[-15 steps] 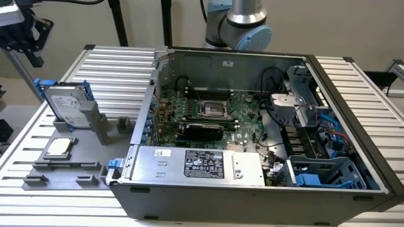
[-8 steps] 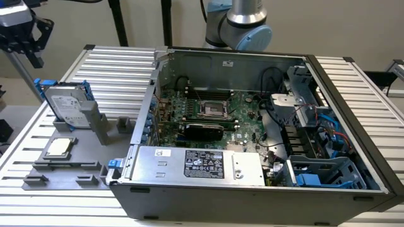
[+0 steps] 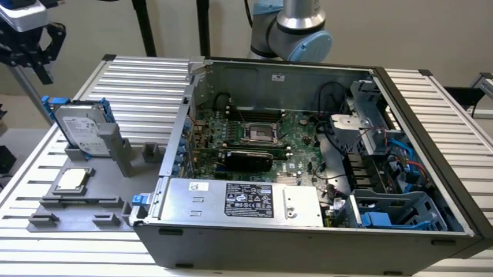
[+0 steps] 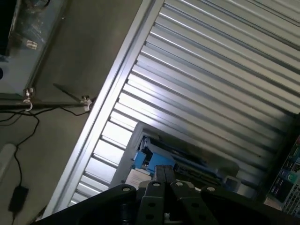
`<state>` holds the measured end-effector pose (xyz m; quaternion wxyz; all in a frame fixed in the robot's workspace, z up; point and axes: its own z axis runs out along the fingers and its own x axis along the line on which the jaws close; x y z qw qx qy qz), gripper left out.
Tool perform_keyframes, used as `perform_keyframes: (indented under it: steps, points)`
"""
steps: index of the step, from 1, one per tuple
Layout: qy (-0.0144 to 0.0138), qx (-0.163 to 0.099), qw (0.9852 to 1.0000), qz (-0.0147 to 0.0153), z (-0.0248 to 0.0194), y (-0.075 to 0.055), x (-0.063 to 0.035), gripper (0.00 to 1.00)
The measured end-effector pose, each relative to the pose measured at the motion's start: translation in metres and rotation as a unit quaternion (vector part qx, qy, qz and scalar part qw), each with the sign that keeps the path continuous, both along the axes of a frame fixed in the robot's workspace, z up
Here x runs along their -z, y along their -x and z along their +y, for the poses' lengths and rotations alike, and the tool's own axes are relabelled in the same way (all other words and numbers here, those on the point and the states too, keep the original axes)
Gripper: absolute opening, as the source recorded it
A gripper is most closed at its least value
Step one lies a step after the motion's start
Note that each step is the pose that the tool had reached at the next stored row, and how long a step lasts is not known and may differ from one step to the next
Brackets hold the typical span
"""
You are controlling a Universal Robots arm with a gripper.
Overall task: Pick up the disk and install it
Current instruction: 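Pick up the disk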
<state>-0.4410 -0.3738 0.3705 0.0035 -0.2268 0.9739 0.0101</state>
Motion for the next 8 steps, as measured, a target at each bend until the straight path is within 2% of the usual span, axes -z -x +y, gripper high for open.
perform_keyframes:
  steps: [4,8]
  points:
    - [0.0000,-0.037,0.9993,0.0000,0.0000,0.0000,0.0012,0.11]
    - [0.0000,-0.073,0.9973,0.0000,0.0000,0.0000,0.0024,0.11]
